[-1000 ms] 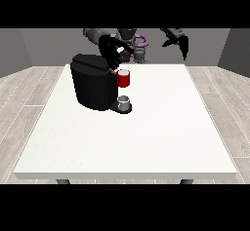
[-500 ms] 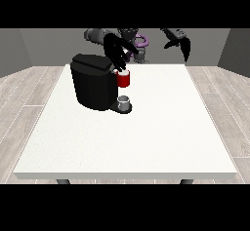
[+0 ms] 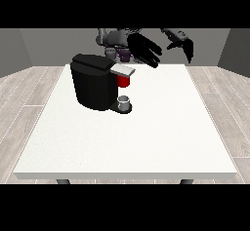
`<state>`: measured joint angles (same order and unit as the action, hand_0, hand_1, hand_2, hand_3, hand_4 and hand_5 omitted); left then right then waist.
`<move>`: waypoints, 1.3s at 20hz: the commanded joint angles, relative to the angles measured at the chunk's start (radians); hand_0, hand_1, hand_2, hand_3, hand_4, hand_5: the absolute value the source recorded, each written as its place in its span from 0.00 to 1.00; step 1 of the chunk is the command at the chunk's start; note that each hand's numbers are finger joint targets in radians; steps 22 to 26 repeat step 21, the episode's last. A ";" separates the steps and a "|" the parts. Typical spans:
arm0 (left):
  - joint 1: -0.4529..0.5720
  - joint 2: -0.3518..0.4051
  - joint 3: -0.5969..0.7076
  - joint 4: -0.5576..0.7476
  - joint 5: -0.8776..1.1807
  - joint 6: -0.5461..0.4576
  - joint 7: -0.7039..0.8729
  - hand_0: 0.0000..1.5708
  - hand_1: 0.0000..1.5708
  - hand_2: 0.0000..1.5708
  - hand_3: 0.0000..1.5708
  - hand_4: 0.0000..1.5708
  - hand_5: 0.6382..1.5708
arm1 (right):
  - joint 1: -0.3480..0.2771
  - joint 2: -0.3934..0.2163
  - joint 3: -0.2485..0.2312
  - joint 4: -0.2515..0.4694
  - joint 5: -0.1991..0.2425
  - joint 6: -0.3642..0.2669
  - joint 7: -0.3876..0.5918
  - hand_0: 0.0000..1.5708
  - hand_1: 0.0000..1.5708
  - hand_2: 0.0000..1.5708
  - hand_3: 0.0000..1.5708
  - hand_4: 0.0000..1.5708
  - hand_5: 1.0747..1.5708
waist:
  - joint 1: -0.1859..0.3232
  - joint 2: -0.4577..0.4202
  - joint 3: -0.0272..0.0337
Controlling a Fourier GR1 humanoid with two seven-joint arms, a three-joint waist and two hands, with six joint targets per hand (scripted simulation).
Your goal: Insert the coffee pod into the coffee machine and close the lid
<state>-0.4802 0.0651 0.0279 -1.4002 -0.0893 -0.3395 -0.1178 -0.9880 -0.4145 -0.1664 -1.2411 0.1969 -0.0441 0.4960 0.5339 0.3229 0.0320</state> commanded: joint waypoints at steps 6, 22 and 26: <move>-0.038 -0.032 -0.044 -0.049 -0.025 0.020 0.008 0.00 0.00 0.00 0.00 0.21 1.00 | -0.134 0.116 0.054 0.052 -0.016 -0.018 -0.208 0.00 0.00 0.00 0.00 0.06 1.00 | 0.051 0.050 -0.0322; 0.157 0.011 0.050 -0.009 0.009 0.059 0.008 0.00 0.00 0.00 0.00 0.17 1.00 | 0.078 0.402 0.226 0.052 -0.028 -0.012 -0.473 0.00 0.00 0.00 0.00 0.17 1.00 | -0.184 -0.150 -0.0321; 0.157 0.011 0.050 -0.009 0.009 0.059 0.008 0.00 0.00 0.00 0.00 0.17 1.00 | 0.078 0.402 0.226 0.052 -0.028 -0.012 -0.473 0.00 0.00 0.00 0.00 0.17 1.00 | -0.184 -0.150 -0.0321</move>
